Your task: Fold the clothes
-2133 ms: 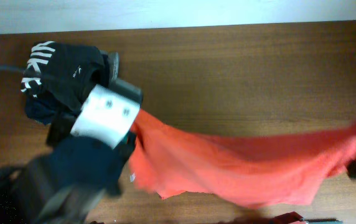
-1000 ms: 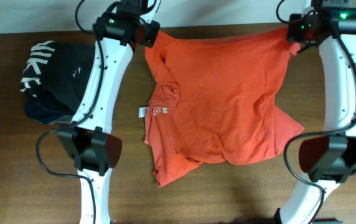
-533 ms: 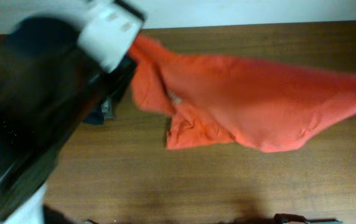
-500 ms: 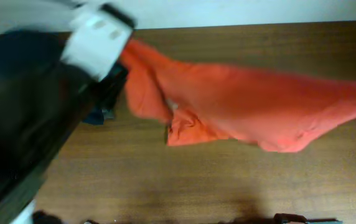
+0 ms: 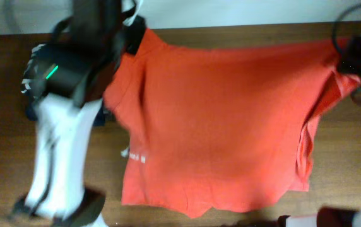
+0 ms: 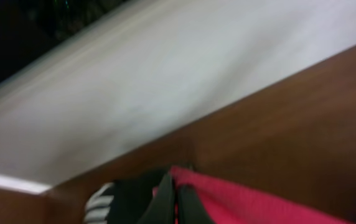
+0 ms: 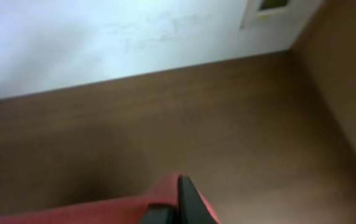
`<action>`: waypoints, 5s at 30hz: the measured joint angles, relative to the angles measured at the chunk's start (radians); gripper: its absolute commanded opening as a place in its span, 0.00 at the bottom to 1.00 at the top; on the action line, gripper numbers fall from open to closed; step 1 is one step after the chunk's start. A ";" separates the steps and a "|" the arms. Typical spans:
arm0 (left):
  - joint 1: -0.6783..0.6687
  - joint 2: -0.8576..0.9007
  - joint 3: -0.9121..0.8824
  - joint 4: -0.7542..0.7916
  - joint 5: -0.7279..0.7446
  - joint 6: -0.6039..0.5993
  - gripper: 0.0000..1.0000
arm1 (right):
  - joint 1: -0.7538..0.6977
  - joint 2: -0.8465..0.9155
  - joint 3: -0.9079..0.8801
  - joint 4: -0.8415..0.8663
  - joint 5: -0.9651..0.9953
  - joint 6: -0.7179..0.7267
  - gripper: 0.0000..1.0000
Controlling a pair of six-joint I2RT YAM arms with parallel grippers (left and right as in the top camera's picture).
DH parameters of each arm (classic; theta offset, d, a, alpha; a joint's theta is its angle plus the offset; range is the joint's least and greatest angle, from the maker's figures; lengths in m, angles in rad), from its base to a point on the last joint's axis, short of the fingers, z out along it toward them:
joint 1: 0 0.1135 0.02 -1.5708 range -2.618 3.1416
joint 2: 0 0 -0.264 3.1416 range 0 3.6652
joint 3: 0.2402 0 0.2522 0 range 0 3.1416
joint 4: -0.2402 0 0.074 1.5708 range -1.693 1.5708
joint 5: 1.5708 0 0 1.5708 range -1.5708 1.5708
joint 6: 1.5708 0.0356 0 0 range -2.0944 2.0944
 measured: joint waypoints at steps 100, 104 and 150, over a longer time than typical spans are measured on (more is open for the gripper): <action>0.078 0.696 -0.103 -0.121 0.632 -0.237 0.46 | -0.145 0.298 -0.212 0.081 -0.388 0.015 0.41; 0.078 0.717 -0.103 -0.122 0.636 -0.272 0.46 | -0.145 0.298 -0.212 0.081 -0.384 0.014 0.41; 0.252 0.637 0.607 -0.508 0.447 -0.249 0.66 | -0.195 0.306 -1.169 0.735 -0.276 0.209 0.04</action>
